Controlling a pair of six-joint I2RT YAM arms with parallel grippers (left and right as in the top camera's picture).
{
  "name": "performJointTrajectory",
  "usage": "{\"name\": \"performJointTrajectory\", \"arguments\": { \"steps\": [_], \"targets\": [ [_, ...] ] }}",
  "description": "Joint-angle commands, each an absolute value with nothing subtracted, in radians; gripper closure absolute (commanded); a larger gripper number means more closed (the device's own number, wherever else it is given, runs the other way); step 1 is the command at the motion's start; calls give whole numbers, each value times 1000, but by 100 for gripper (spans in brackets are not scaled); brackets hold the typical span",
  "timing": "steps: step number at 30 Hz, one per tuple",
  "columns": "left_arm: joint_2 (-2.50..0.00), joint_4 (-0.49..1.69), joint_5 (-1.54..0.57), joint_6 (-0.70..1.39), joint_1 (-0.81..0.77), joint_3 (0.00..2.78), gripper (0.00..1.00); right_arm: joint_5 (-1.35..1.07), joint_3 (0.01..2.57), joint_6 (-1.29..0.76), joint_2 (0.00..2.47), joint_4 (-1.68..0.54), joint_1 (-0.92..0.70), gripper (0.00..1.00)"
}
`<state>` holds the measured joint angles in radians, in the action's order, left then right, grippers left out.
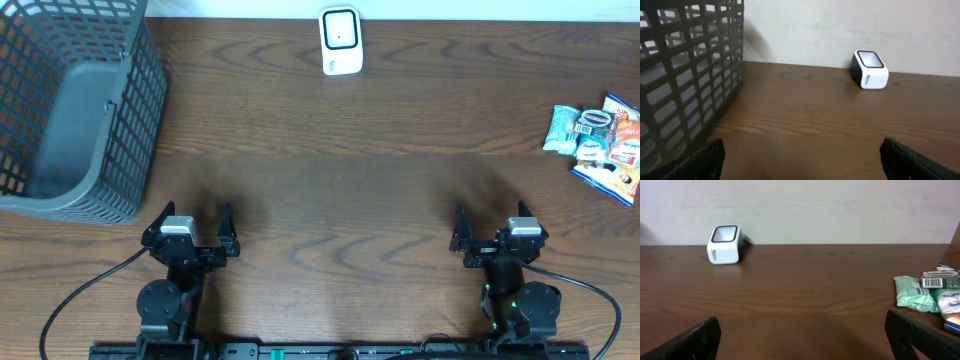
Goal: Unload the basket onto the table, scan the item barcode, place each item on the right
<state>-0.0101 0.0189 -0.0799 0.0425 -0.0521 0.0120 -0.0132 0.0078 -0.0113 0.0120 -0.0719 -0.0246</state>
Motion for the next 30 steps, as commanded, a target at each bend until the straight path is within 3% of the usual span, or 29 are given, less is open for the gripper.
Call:
{"name": "performJointTrajectory", "arguments": {
  "steps": [1,30],
  "targets": [
    [-1,67,-93,-4,-45,4,3,-9,6,-14,6,-76,-25,1],
    [-1,67,-59,-3,-45,4,2,-9,6,-14,6,-76,-25,1]
  ]
}}
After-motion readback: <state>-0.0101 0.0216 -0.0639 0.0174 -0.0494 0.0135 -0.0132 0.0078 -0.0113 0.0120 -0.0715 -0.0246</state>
